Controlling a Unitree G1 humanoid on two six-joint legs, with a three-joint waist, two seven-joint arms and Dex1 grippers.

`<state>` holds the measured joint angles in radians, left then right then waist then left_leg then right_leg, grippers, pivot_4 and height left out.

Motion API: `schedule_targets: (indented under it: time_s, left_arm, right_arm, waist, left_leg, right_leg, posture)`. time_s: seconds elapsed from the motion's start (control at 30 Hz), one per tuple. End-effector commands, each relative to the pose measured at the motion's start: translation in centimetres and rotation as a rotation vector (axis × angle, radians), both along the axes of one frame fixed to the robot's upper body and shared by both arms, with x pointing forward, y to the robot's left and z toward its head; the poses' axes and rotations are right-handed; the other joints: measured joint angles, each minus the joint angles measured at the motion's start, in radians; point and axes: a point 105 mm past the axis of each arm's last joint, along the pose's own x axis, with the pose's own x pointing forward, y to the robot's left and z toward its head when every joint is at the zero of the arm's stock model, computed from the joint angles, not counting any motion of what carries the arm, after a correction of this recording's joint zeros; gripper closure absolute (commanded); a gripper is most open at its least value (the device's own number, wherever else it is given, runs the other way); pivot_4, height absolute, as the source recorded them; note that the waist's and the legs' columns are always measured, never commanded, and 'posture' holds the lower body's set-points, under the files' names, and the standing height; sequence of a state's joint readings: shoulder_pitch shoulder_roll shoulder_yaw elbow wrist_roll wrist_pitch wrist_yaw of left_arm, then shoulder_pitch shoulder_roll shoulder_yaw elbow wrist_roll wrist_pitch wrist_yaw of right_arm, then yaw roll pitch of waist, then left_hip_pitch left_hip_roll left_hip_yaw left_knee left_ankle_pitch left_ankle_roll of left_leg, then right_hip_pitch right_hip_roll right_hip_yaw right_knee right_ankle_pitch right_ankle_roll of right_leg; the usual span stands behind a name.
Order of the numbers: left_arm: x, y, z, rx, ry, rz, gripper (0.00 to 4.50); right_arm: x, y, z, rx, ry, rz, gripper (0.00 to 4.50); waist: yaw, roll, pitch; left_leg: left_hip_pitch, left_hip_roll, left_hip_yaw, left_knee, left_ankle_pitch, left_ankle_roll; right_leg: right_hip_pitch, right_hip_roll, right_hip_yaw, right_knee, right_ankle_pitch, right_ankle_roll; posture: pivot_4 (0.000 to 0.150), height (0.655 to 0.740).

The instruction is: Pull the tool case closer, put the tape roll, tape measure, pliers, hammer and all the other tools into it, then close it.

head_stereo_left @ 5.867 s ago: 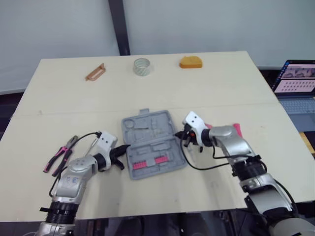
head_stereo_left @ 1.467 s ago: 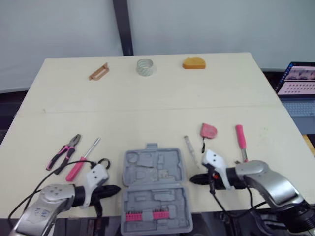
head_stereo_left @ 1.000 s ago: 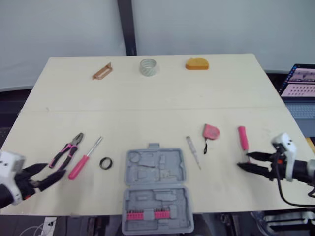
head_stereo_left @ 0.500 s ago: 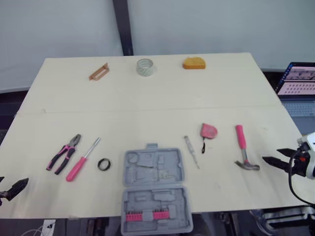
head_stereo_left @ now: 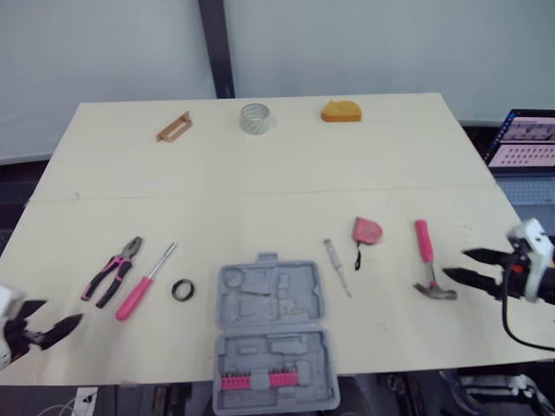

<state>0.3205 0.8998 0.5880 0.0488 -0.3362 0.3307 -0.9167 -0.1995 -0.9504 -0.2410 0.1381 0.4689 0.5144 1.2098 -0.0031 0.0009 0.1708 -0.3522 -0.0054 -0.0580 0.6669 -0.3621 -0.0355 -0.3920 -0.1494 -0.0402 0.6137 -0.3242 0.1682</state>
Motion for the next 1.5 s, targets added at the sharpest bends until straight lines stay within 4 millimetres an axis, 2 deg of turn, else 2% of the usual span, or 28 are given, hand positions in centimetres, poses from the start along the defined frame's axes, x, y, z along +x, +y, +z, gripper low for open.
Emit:
schedule_targets:
  time_s: [0.03,0.07,0.13,0.2,0.3,0.37,0.47,0.87,1.13,1.5]
  left_arm:
    - [1.8,-3.9,2.0,0.007,-0.043,-0.23,0.0]
    - [2.1,-4.6,2.2,0.006,-0.045,-0.269,0.0]
    - [2.4,-7.1,2.3,-0.002,-0.037,-0.395,0.0]
    - [2.4,-8.7,2.2,-0.002,-0.035,-0.472,0.0]
    - [2.4,-10.1,1.5,0.004,-0.031,-0.532,0.0]
    - [2.2,-10.9,0.8,-0.007,-0.02,-0.558,0.53]
    - [1.8,-11.6,-0.9,0.017,0.023,-0.578,1.84]
    - [3.1,-11.7,-2.9,0.047,-0.016,-0.537,1.84]
    - [3.5,-11.7,-3.2,0.023,-0.039,-0.521,1.84]
    - [4.0,-11.7,-3.7,0.0,-0.016,-0.502,1.84]
  right_arm:
    - [-0.8,7.6,2.7,0.024,-0.05,0.301,0.08]
    - [-1.0,8.7,2.9,0.019,-0.054,0.347,0.08]
    - [-2.0,12.4,3.6,0.019,-0.077,0.503,0.08]
    - [-2.7,14.9,4.0,0.019,-0.096,0.606,0.08]
    - [-3.1,17.0,4.4,0.022,-0.125,0.678,0.08]
    - [-2.9,17.9,4.6,0.023,-0.141,0.695,0.0]
    - [-2.3,19.3,4.3,0.002,-0.175,0.716,0.0]
    - [-2.2,21.1,2.3,-0.045,-0.187,0.766,0.0]
    - [-2.7,22.0,2.4,-0.027,-0.198,0.798,0.0]
    - [-2.3,21.9,2.5,-0.02,-0.194,0.778,0.0]
  waist:
    - [0.0,0.0,0.0]
    - [0.0,0.0,0.0]
    - [0.0,0.0,0.0]
    - [-0.001,0.0,0.0]
    - [-0.001,0.0,0.0]
    - [-0.001,0.0,0.0]
    - [-0.002,0.0,0.0]
    - [-0.002,0.0,0.001]
    - [0.0,0.0,0.001]
    - [0.0,0.0,0.001]
  left_leg:
    - [0.0,0.0,0.0,0.0,0.0,0.0]
    - [0.0,0.0,0.0,0.0,0.0,0.0]
    - [-0.001,0.0,0.0,0.0,-0.001,0.0]
    - [-0.001,0.0,0.0,0.0,-0.002,0.0]
    - [-0.001,0.001,0.0,0.001,-0.002,0.001]
    - [-0.001,0.001,0.0,0.001,-0.002,0.001]
    - [-0.001,0.001,0.0,0.002,-0.002,0.001]
    - [-0.002,0.001,-0.001,0.005,-0.002,0.001]
    - [-0.002,0.001,-0.001,0.007,-0.003,0.001]
    - [-0.002,0.001,-0.001,0.008,-0.003,0.001]
  right_leg:
    - [0.0,0.0,0.0,0.0,0.0,0.0]
    - [-0.001,0.0,-0.001,0.0,0.0,0.0]
    - [-0.001,0.0,-0.002,0.0,0.0,0.0]
    - [-0.001,0.0,-0.004,0.0,0.0,0.0]
    - [-0.001,-0.001,-0.007,-0.001,0.001,-0.001]
    - [-0.001,-0.001,-0.007,0.0,0.001,-0.001]
    - [-0.001,-0.001,-0.008,0.0,0.001,-0.001]
    - [-0.002,-0.001,-0.009,0.004,0.001,-0.001]
    - [-0.002,-0.001,-0.01,0.005,0.001,-0.001]
    - [-0.002,-0.001,-0.01,0.006,0.001,-0.001]
  posture:
    - [0.15,0.74]
    - [0.15,0.74]
    - [0.15,0.74]
    - [0.15,0.74]
    - [0.15,0.74]
    - [0.15,0.74]
    - [0.15,0.74]
    - [0.15,0.74]
    - [0.15,0.74]
    - [0.15,0.74]
